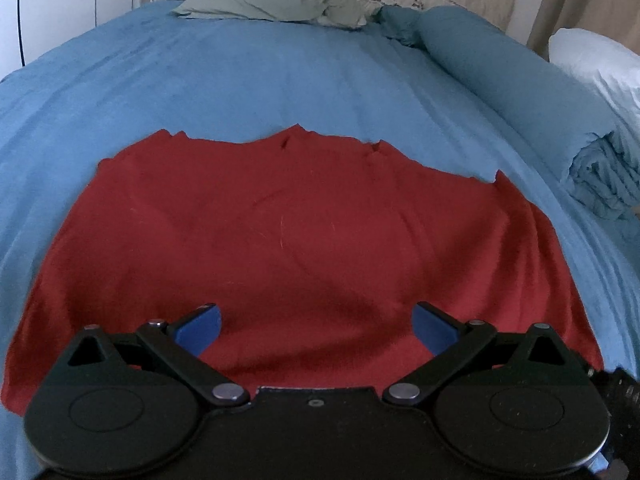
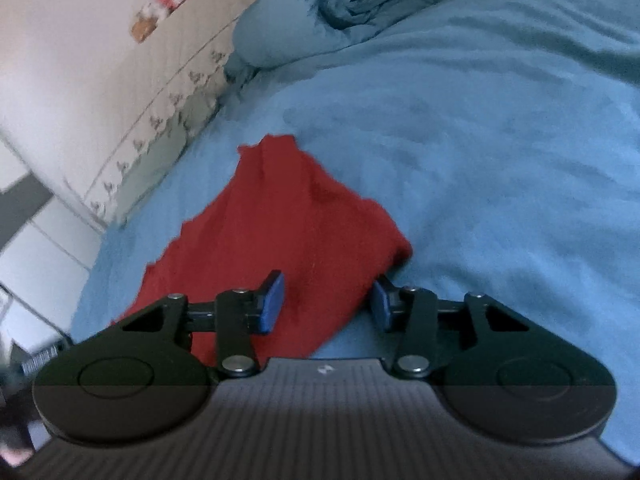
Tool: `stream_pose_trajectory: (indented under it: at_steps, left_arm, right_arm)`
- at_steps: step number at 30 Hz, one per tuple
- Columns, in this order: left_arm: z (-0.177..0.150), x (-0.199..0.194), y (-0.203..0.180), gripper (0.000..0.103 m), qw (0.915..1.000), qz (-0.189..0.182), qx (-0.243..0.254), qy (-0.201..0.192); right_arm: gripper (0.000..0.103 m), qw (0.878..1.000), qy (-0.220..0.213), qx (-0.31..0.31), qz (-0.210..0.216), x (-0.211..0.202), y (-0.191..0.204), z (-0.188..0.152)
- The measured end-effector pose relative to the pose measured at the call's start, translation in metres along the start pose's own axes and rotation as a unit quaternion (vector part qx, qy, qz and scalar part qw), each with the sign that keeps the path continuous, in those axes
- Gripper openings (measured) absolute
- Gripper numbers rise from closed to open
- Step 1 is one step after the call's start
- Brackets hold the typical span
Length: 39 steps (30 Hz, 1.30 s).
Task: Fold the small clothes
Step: 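Grasp the folded sweater edge with the right tool, then fold the held edge over the sweater and open the right tool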
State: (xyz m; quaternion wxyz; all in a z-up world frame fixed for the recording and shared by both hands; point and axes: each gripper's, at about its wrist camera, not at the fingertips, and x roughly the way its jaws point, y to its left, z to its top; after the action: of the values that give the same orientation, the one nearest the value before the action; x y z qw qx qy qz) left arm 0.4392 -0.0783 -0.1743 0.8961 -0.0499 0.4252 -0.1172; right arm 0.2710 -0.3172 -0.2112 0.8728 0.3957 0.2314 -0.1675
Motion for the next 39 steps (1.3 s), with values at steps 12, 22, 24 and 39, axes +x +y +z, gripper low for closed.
stream_pose_trajectory:
  at_steps: [12,22,24,39]
  left_arm:
    - [0.012,0.045,-0.009,0.103,0.997,0.053,0.042,0.037]
    - [0.034,0.0,0.052,0.103,0.9978,0.017,0.02,0.061]
    - [0.028,-0.02,0.079,0.103,0.9981,0.032,0.019,0.05]
    - [-0.047,-0.071,0.186,0.103,0.9969,0.052,0.001,0.058]
  right_arm:
    - [0.027,0.999,-0.003,0.034,0.018,0.001,0.009,0.02]
    - [0.026,0.987,-0.002,-0.085,0.137,-0.004,0.147,0.032]
    - [0.026,0.972,0.017,-0.137,0.191,-0.002,0.19,0.018]
    - [0.025,0.885,0.21,-0.334,0.248,0.063,0.271,-0.14]
